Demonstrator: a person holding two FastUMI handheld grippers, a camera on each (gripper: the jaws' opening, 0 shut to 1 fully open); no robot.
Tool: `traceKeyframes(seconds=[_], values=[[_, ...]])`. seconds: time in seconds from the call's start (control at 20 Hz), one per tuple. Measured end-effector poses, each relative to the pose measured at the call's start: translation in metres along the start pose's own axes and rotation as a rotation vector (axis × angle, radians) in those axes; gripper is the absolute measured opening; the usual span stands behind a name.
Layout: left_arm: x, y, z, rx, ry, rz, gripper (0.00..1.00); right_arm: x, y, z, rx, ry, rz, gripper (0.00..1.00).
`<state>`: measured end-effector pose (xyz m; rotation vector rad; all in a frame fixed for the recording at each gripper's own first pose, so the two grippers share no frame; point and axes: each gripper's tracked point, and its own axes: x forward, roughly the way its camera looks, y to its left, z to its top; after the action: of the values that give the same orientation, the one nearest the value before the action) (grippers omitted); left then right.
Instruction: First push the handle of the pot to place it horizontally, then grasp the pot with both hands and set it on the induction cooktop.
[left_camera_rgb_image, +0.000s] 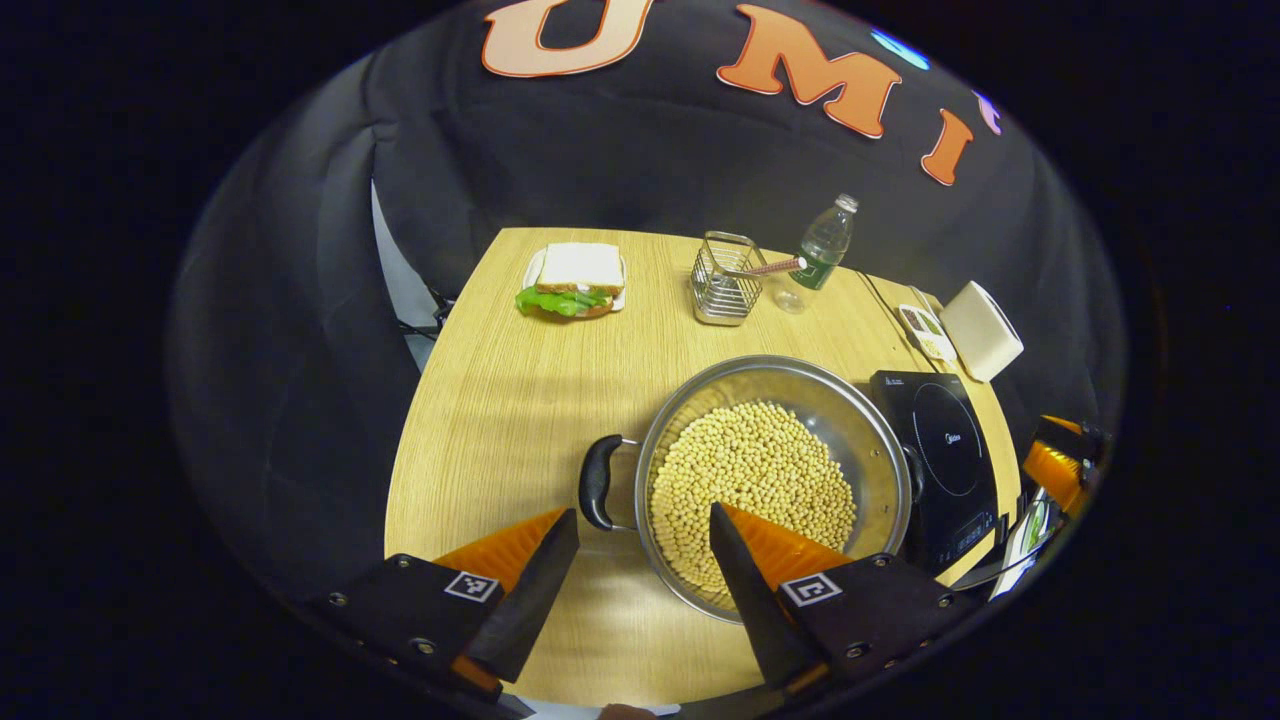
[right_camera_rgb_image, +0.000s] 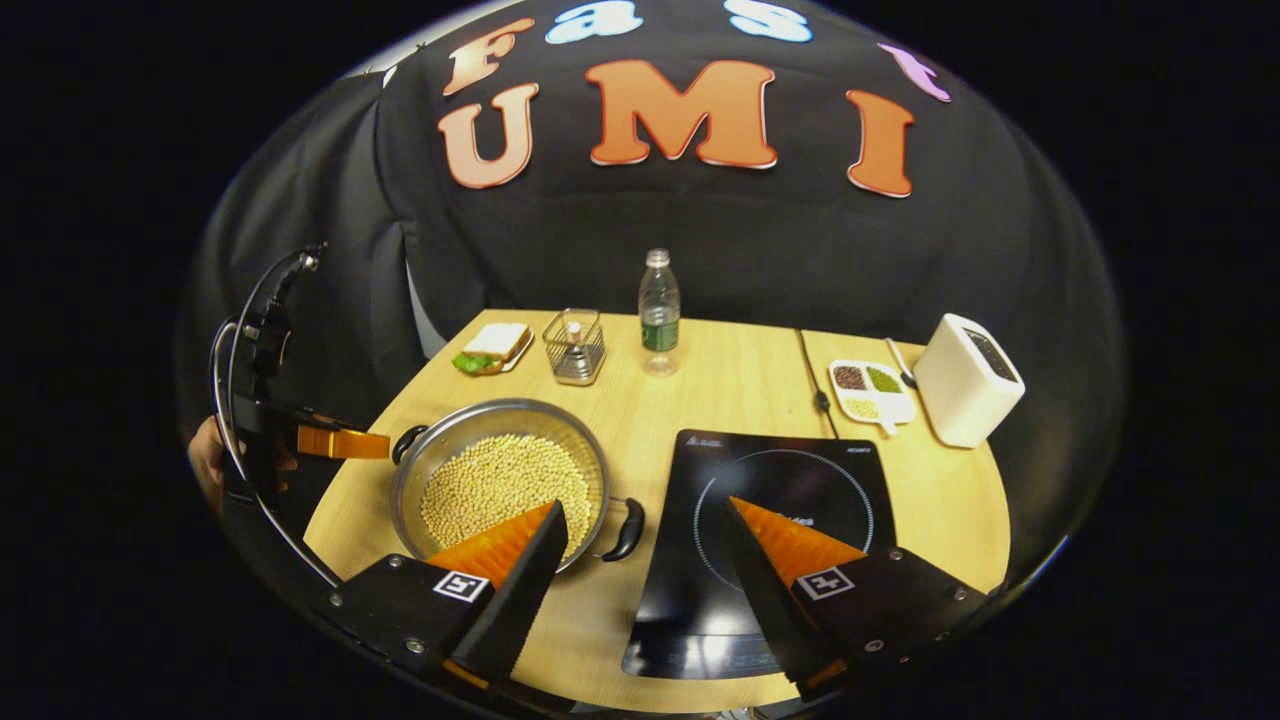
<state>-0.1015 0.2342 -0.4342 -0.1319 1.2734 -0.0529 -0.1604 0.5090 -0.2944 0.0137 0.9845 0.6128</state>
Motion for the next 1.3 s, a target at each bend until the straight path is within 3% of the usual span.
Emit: traceKeyframes(seconds=[0.15,0.5,1.05,1.25,1.3], values=[[0.013,0.018,0.003,0.065,-0.025,0.051,0.87,0.028,0.007,-0.025,-0.026,0.09,-0.033,0.96],[0.036,0.026,-0.003,0.083,-0.025,0.057,0.87,0.084,0.027,-0.07,0.002,0.247,-0.029,0.96],[0.077,0.028,0.001,0.101,-0.003,0.071,0.88,0.131,0.03,-0.084,0.072,0.284,-0.045,0.94],[0.091,0.018,-0.009,0.079,0.031,0.047,0.88,0.142,0.021,-0.088,0.074,0.305,-0.08,0.85],[0.094,0.016,-0.009,0.085,0.03,0.05,0.88,0.144,0.019,-0.089,0.072,0.311,-0.085,0.78]])
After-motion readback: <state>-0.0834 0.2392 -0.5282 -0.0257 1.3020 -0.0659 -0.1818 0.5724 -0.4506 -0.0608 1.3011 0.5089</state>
